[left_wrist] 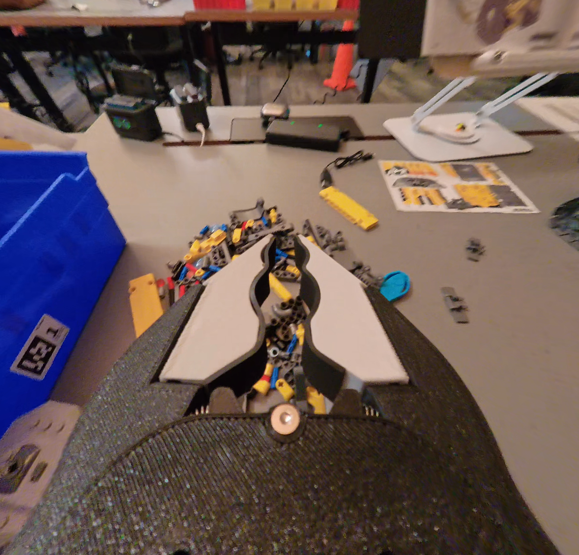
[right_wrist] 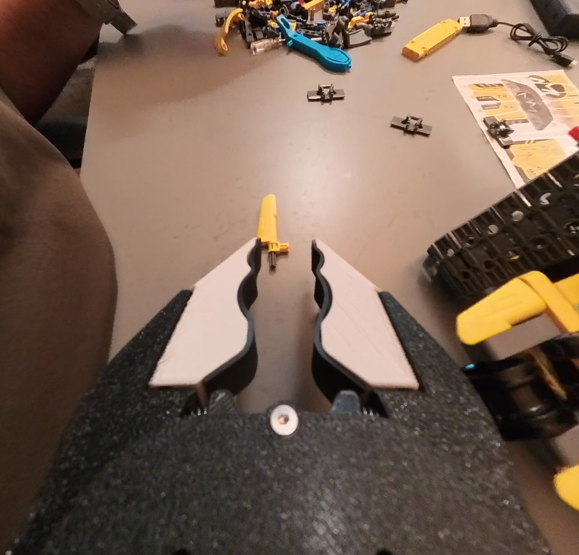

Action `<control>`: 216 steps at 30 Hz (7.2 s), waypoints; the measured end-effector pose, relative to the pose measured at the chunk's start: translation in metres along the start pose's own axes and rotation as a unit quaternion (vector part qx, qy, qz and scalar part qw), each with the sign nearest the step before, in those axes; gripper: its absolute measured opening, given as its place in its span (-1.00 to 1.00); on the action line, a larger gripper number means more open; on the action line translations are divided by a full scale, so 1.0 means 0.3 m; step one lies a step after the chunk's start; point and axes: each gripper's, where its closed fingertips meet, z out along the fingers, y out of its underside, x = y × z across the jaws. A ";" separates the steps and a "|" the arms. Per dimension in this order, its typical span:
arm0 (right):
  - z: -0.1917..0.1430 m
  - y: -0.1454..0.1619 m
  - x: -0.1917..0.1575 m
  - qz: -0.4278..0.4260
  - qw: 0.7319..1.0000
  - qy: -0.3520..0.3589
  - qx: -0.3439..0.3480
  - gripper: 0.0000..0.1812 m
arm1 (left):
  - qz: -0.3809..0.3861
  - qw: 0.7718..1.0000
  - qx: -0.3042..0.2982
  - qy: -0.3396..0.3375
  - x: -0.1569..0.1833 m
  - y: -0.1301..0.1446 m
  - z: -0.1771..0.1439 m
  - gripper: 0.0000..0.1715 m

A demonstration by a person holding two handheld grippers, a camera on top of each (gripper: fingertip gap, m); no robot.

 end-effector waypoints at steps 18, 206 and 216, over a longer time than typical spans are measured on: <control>0.011 0.010 0.002 -0.002 1.000 -0.006 -0.013 -0.66 | -0.026 0.992 -0.061 -0.112 -0.227 0.087 -0.035 -0.84; 0.045 0.066 0.009 0.035 0.995 -0.057 -0.073 -0.61 | 0.088 0.909 -0.231 0.336 0.702 0.319 0.081 -0.94; 0.046 0.068 0.008 0.036 0.995 -0.058 -0.075 -0.61 | 0.080 0.907 -0.234 0.341 0.703 0.319 0.081 -0.94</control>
